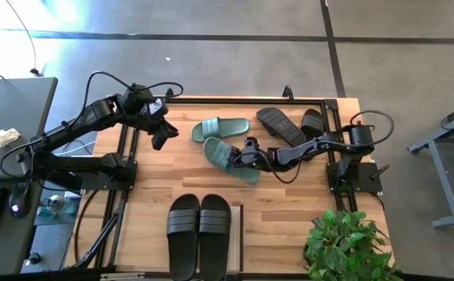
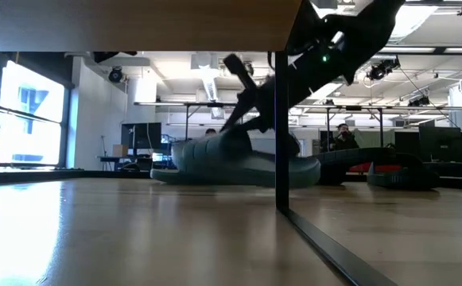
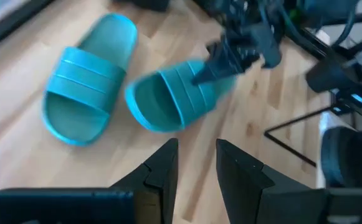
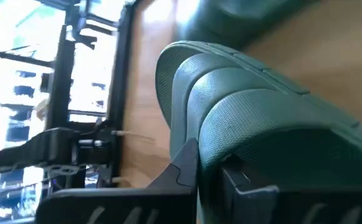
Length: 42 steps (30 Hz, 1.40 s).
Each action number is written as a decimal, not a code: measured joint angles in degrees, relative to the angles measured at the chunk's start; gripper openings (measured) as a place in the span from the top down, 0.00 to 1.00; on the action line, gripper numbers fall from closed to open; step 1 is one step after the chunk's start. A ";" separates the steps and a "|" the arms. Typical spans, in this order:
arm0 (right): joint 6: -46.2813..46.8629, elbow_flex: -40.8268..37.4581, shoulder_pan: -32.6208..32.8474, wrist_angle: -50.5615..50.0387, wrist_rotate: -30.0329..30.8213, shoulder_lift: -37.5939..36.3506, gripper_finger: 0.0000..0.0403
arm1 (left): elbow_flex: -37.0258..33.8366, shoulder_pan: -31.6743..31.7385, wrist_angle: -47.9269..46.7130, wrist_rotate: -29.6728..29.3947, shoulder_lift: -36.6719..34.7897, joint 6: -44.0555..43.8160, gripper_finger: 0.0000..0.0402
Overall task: Pick and place slides into the shelf
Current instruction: Put the green slipper under the shelf
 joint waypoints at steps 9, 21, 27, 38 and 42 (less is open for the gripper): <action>-19.00 0.00 -0.46 4.97 2.30 -8.14 1.00 | 0.39 5.58 2.89 13.36 6.83 0.58 0.76; -28.00 0.00 -1.69 4.12 -2.46 -12.55 1.00 | 0.39 10.40 9.60 20.50 13.31 -3.62 0.74; -29.49 0.05 -1.75 4.35 -5.25 -12.55 1.00 | 0.39 10.47 9.73 20.21 15.97 -3.79 0.65; -31.46 4.80 -3.58 -3.50 -8.65 -12.55 1.00 | 0.39 10.36 13.04 22.83 16.84 -6.12 0.51; -32.31 5.70 -4.30 -5.68 -9.77 -12.55 1.00 | 0.39 10.29 14.02 25.49 16.84 -6.15 0.53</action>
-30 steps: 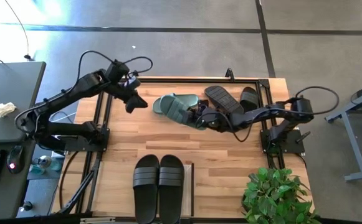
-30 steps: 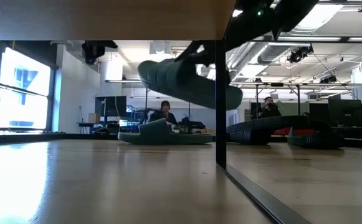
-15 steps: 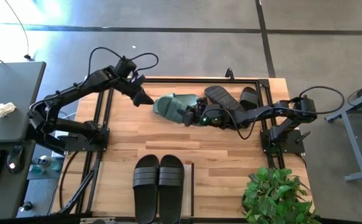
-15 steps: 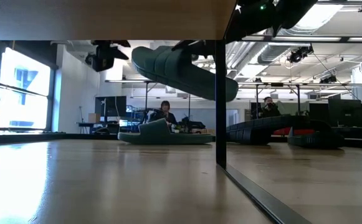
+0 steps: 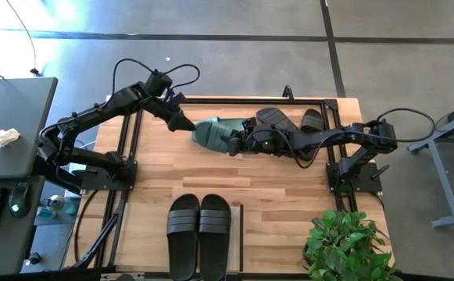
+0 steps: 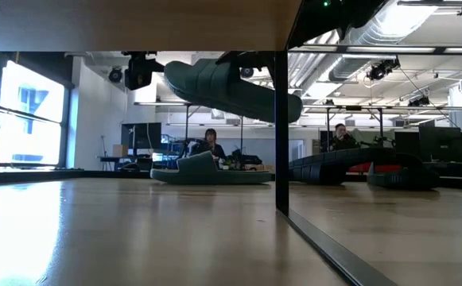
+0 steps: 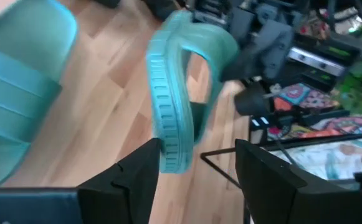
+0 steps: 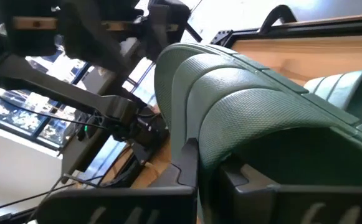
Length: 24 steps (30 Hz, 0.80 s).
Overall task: Pick and place slides into the shelf
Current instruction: Put the green slipper under the shelf
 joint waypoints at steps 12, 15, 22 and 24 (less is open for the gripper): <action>-0.17 0.09 -0.29 1.06 -1.31 0.00 1.00 | 0.02 -2.67 0.07 -5.65 0.24 -0.17 0.53; -0.18 0.09 -0.29 1.79 -1.71 0.00 1.00 | 0.02 -2.56 0.05 -7.16 0.24 -0.17 0.53; -0.74 0.09 -0.30 2.82 -2.57 0.00 1.00 | 0.02 -2.52 0.94 -9.78 0.24 -0.37 0.55; -0.69 0.09 -0.35 2.81 -2.79 0.00 1.00 | 0.02 -2.51 2.36 -9.95 0.24 -1.07 0.57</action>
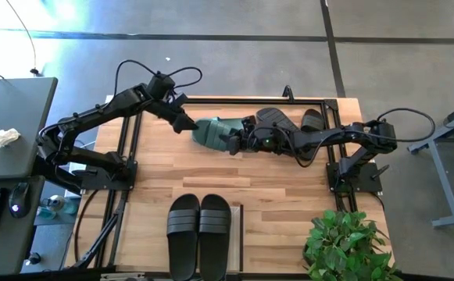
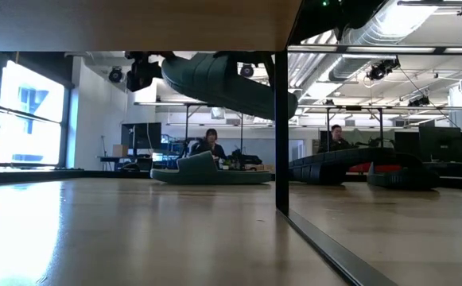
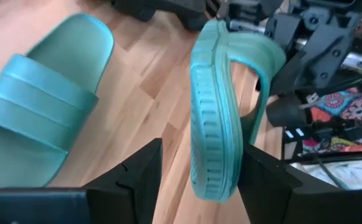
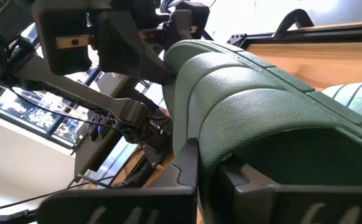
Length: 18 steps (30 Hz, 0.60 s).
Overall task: Pick and place slides into the shelf
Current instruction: Put the green slipper under the shelf
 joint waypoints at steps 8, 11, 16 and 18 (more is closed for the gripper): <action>-0.07 0.00 0.04 -0.08 -0.47 0.00 1.00 | 0.00 -0.49 0.79 -0.23 0.00 -1.48 0.73; -0.17 0.00 0.05 -0.54 -0.95 0.00 1.00 | 0.00 -1.45 0.81 -0.87 0.00 -0.98 0.85; -0.92 0.00 0.02 -0.63 -1.18 0.00 1.00 | 0.00 -2.19 1.17 -1.34 0.00 -0.96 0.93; -0.94 0.00 0.04 -0.91 -1.86 0.00 0.98 | 0.00 -2.19 0.56 -1.85 -0.22 -1.03 0.92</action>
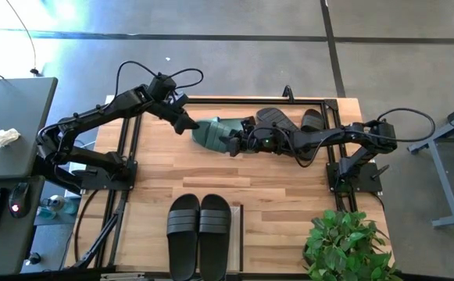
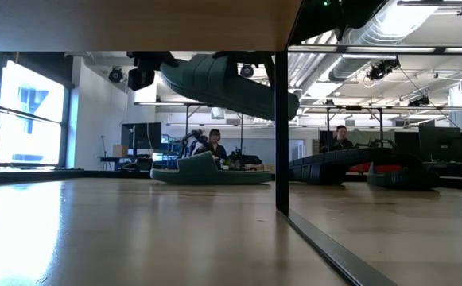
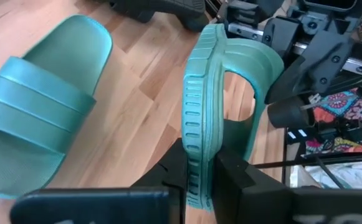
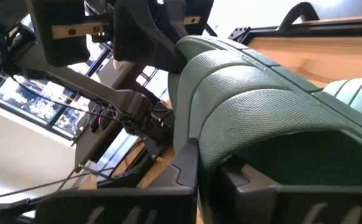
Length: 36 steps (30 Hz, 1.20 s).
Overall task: Pick and place slides into the shelf
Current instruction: Put the green slipper under the shelf
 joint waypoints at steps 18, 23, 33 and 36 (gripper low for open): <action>-2.65 0.02 -1.91 -10.64 -15.77 -6.80 0.59 | 18.33 0.04 -36.13 -17.48 -2.73 12.38 0.94; -7.57 0.08 -4.20 -19.19 -14.71 -15.02 0.59 | 24.67 -0.03 -50.04 -19.21 -2.02 15.98 0.94; -10.41 0.07 -8.06 -25.96 -23.91 -19.46 0.61 | 26.85 -0.02 -57.26 -16.29 2.54 18.47 0.94; -10.75 0.02 -8.06 -28.89 -26.54 -18.86 0.61 | 25.92 -0.04 -57.17 -14.06 5.15 19.85 0.94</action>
